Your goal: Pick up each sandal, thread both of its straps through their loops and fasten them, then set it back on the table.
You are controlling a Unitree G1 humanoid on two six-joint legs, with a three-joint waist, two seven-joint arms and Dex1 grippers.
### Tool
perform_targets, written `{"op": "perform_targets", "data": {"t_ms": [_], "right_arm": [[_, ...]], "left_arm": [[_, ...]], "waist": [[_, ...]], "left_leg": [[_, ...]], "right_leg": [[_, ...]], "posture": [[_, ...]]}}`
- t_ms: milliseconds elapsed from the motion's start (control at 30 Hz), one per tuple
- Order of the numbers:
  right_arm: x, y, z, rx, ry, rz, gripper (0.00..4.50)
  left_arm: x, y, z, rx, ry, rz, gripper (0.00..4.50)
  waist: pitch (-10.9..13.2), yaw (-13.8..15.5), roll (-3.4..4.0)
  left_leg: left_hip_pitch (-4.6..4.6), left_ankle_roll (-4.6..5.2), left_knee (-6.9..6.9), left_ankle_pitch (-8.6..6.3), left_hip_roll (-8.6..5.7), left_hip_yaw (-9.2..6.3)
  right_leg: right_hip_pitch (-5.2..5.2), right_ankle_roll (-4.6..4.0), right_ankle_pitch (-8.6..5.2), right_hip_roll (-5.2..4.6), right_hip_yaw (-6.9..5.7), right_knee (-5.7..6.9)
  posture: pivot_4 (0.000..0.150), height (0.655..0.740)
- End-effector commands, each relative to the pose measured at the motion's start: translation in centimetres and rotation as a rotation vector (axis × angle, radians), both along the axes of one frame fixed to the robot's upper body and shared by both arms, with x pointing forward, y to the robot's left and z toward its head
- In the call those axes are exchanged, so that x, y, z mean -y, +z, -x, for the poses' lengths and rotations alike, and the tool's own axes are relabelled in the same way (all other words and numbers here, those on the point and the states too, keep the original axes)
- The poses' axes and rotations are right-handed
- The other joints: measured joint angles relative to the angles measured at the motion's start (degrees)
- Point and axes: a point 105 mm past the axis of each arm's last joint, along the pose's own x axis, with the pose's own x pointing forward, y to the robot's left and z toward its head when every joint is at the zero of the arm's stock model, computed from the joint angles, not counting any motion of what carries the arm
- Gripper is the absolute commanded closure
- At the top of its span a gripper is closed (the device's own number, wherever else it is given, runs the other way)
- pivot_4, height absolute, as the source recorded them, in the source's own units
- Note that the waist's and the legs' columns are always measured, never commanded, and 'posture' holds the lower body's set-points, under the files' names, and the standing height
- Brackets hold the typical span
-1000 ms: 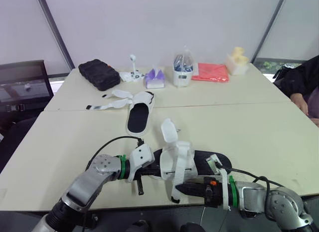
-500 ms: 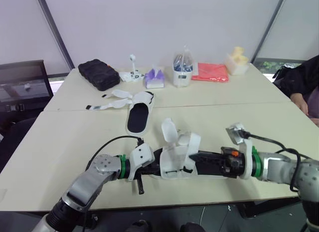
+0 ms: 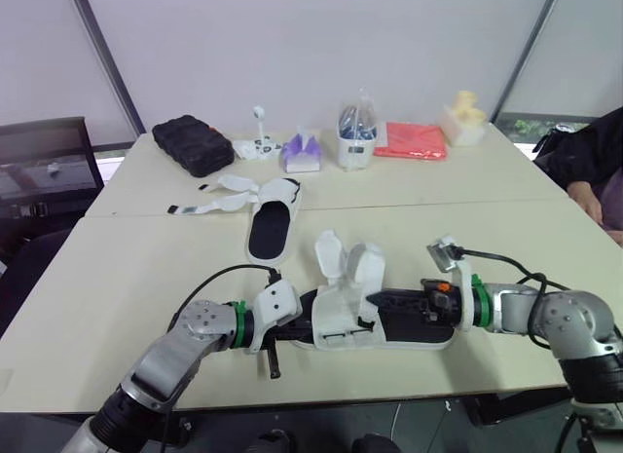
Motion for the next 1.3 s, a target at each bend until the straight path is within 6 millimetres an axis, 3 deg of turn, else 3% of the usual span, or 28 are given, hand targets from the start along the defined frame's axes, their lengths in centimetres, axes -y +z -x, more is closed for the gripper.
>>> {"op": "perform_targets", "data": {"t_ms": [33, 200, 400, 633, 1033, 1300], "right_arm": [[-0.5, -0.4, 0.3, 0.036, 0.036, 0.041, 4.44], [-0.5, -0.7, 0.6, -0.005, 0.056, 0.034, 4.44], [-0.1, -3.2, -0.1, -0.003, -0.004, 0.166, 4.44], [-0.4, -3.4, -0.4, 0.014, -0.021, 0.18, 4.44], [-0.9, 0.5, 0.6, 0.147, 0.012, 0.052, 4.44], [-1.2, -0.5, 1.7, 0.196, 0.074, 0.149, 4.44]], "left_arm": [[-0.3, -0.3, -0.1, -0.001, 0.027, -0.013, 4.5], [-0.4, -0.4, -0.1, -0.001, 0.032, -0.017, 4.5], [-0.4, -0.6, -0.1, 0.002, 0.031, -0.023, 4.5], [-0.4, -0.6, -0.1, 0.001, 0.031, -0.024, 4.5], [-0.4, -0.7, 0.1, -0.01, 0.026, -0.021, 4.5], [-0.1, -0.8, 0.0, -0.011, 0.022, -0.015, 4.5]], "waist": [[0.0, -0.01, 0.0], [0.0, -0.01, 0.0], [-0.02, -0.02, -0.01], [-0.03, -0.03, -0.01], [-0.02, -0.04, -0.01], [-0.03, -0.03, -0.01]], "left_leg": [[0.0, 0.0, 0.0, 0.0, 0.0, 0.0], [0.0, 0.0, -0.01, 0.0, 0.0, 0.0], [0.01, -0.01, -0.01, -0.01, 0.0, 0.0], [0.01, -0.01, -0.06, -0.01, 0.0, 0.0], [0.01, -0.01, -0.06, -0.01, 0.0, 0.0], [0.0, -0.01, -0.06, -0.01, 0.0, 0.0]], "right_leg": [[0.0, 0.0, 0.0, 0.0, 0.0, 0.0], [0.0, 0.0, 0.0, 0.0, 0.0, 0.0], [0.0, 0.0, 0.0, 0.0, 0.0, 0.0], [-0.03, 0.01, 0.0, 0.0, 0.0, 0.0], [-0.03, 0.01, 0.0, 0.0, 0.0, 0.0], [-0.03, 0.02, 0.0, 0.0, -0.01, 0.0]], "posture": [[0.15, 0.74], [0.15, 0.74], [0.15, 0.74], [0.15, 0.74], [0.15, 0.74], [0.15, 0.74]]}}
